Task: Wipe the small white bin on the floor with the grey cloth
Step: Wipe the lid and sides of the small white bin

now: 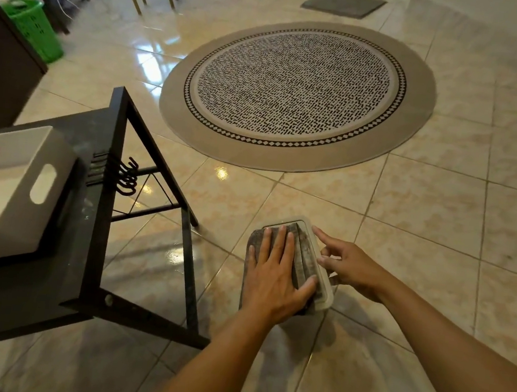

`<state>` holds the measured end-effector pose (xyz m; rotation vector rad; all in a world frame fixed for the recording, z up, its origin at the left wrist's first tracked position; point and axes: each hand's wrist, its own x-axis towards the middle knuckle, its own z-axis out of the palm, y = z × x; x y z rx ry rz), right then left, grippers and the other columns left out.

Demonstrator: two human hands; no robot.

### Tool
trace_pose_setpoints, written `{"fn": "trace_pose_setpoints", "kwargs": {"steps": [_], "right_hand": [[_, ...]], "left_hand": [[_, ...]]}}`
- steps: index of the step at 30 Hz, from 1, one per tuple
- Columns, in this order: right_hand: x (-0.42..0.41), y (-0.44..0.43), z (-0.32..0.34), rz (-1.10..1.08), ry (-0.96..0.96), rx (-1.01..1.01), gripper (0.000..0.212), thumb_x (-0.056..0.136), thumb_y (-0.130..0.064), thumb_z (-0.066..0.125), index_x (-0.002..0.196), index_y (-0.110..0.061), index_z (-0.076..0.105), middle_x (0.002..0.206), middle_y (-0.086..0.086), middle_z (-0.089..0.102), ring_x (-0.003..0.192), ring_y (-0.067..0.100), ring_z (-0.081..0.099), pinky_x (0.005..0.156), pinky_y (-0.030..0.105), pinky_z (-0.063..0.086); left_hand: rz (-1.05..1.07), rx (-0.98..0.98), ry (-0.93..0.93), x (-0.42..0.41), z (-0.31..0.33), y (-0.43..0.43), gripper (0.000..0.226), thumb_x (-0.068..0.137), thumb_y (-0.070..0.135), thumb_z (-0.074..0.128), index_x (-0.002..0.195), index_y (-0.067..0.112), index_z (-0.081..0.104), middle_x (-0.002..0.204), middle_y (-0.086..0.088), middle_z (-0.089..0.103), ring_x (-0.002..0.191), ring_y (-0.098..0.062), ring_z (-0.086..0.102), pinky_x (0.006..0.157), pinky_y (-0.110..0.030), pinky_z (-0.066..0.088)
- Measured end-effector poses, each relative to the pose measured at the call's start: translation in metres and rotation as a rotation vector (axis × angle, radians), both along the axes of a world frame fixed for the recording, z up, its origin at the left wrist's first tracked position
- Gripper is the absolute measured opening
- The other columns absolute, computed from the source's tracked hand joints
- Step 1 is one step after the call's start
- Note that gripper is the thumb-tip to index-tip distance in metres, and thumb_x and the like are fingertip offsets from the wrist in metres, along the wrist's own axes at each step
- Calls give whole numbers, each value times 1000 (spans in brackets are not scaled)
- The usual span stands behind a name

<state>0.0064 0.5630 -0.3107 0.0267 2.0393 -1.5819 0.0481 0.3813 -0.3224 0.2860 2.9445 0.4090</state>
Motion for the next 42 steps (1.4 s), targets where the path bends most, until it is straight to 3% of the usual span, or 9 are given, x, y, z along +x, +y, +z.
{"fn": "trace_pose_setpoints", "kwargs": {"steps": [6,10,12,17,19,24,29,36,42], "right_hand": [[-4,0,-1,20,-31,-19,68,98,-4,53,152,-38,29,89,8,45,82,22,52,75,38,56],[-6,-2,-2,-3,-8,-4,69,97,-2,53,152,-37,29,88,8,44,76,19,49,67,31,54],[-7,-2,-3,-2,-2,1,70,97,-2,54,152,-38,30,89,9,44,79,22,49,71,35,54],[-6,-3,0,12,-27,-13,67,99,-2,49,150,-42,31,104,6,60,84,20,63,66,30,57],[-6,-2,-1,-5,-19,-7,67,99,-4,52,151,-39,31,100,7,59,81,21,61,67,31,57],[-8,-3,-6,-28,-16,-25,67,97,-3,55,153,-31,31,90,10,45,81,25,49,72,36,53],[-7,-2,-7,-5,-35,-41,65,98,-2,52,152,-33,32,92,11,50,81,24,54,68,32,55],[-10,2,-6,8,-74,-63,73,95,0,56,153,-32,28,94,10,48,81,26,53,73,36,54],[-9,1,-6,11,-89,-98,71,95,3,55,153,-31,31,94,10,51,79,23,56,68,30,56]], "left_hand": [[1,-15,-15,-4,3,11,70,96,55,18,155,28,-7,158,6,-23,144,-20,-29,117,-55,-12],[35,0,-4,-10,5,9,75,86,52,0,155,25,0,161,6,-14,145,-17,-24,119,-53,-8],[17,3,10,-2,7,10,74,86,51,-3,155,24,1,162,6,-11,145,-17,-23,117,-48,-11],[-58,-41,44,-1,4,31,59,103,43,17,155,20,4,163,1,-5,146,-19,-18,117,-45,-13],[-42,-53,42,-15,5,33,58,104,41,20,156,19,4,163,1,-4,146,-19,-18,118,-47,-11],[70,-64,27,-5,0,20,63,98,44,10,155,19,0,163,1,-6,146,-20,-18,119,-50,-8],[25,-66,32,12,0,35,72,89,47,-1,156,20,3,162,2,-7,145,-20,-20,117,-52,-12],[107,-78,2,-35,2,16,59,103,39,19,156,20,-1,164,0,-6,147,-23,-17,119,-56,-3],[15,-85,17,11,-2,25,66,94,47,4,155,22,0,160,3,-11,146,-24,-20,117,-57,-6]]}}
